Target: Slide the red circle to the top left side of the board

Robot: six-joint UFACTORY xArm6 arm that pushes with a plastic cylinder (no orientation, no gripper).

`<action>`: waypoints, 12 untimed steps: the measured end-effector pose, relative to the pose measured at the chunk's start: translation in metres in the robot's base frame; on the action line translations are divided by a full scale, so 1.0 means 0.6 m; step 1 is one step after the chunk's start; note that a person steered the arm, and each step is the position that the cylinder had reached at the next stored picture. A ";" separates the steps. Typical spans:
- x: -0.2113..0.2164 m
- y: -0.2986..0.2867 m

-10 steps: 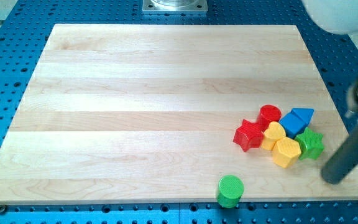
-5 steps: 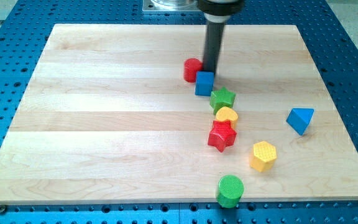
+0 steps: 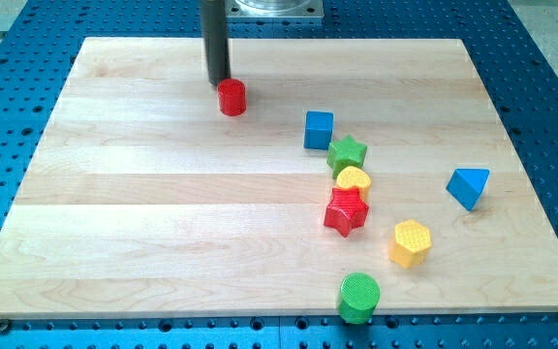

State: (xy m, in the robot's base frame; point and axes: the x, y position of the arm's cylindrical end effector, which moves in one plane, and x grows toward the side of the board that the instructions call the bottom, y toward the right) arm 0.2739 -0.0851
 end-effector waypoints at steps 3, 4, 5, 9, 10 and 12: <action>0.144 0.159; 0.100 0.012; 0.066 -0.120; -0.005 -0.276; -0.008 -0.272; -0.023 -0.353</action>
